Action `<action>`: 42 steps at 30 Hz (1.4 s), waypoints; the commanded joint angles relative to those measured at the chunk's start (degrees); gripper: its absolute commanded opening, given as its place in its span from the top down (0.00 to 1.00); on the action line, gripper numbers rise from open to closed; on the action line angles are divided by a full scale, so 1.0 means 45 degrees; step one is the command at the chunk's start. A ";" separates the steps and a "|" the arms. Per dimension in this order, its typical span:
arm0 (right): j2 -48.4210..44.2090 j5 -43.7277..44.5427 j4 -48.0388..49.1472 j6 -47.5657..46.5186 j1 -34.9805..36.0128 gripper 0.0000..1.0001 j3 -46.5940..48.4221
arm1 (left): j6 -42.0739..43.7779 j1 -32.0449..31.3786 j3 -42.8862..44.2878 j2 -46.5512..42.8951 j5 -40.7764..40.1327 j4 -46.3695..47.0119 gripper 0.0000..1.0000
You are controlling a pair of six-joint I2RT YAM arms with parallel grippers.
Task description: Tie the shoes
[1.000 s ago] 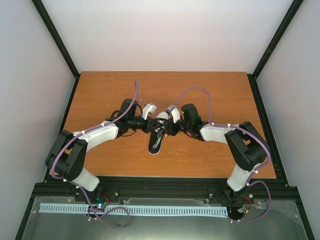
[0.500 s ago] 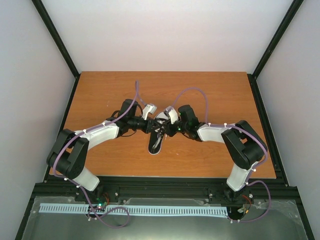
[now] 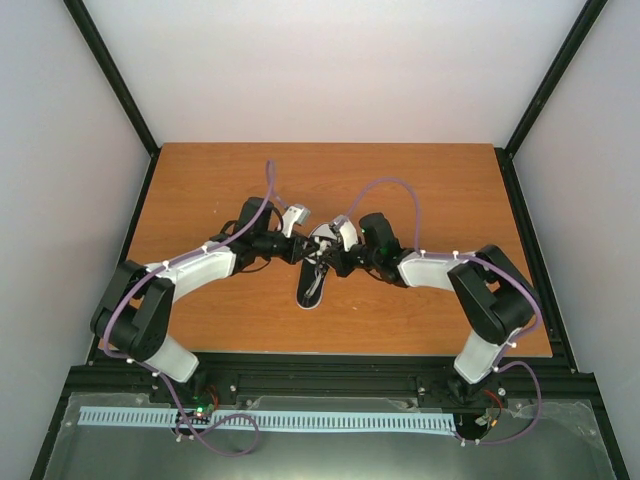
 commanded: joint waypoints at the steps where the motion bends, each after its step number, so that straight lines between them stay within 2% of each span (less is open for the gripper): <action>1: -0.1108 0.0894 -0.0029 0.0152 0.0078 0.97 -0.0653 | 0.0073 0.0112 0.0265 -0.0394 -0.0418 0.0029 0.99; 7: -0.1658 0.2863 -0.0941 0.0616 0.0078 0.97 -0.1078 | -0.0011 0.0112 0.0175 -0.0060 0.0434 0.0408 0.99; 13: -0.1925 0.2805 -0.0639 0.1096 0.0078 0.96 -0.1869 | -0.0124 -0.0195 0.0517 0.0548 0.0614 0.0427 0.99; 15: -0.2099 0.2681 -0.0517 0.1160 0.0075 0.93 -0.2108 | -0.0120 -0.0336 0.0640 0.0689 0.0617 0.0412 0.99; 18: -0.2548 0.2699 -0.0574 0.1292 0.0073 0.84 -0.2357 | -0.0074 -0.0516 0.0752 0.0803 0.0622 0.0375 0.99; 24: -0.4389 0.2759 -0.0536 0.1066 0.0074 0.44 -0.3230 | -0.0145 -0.0533 0.0686 0.0719 0.0545 0.0372 0.99; 29: -0.5268 0.1244 -0.0047 0.0502 0.0041 0.24 -0.3007 | -0.0257 -0.0533 0.0634 0.0621 0.0678 0.0364 0.99; 33: -0.4606 0.0015 0.0454 0.0273 -0.0123 0.16 -0.2159 | -0.0231 -0.0533 0.0590 0.0493 0.0757 0.0355 0.99; 42: -0.2147 -0.2513 0.1221 0.0421 -0.0743 0.12 -0.0352 | -0.0017 -0.0533 0.0582 0.0445 0.1120 0.0153 0.99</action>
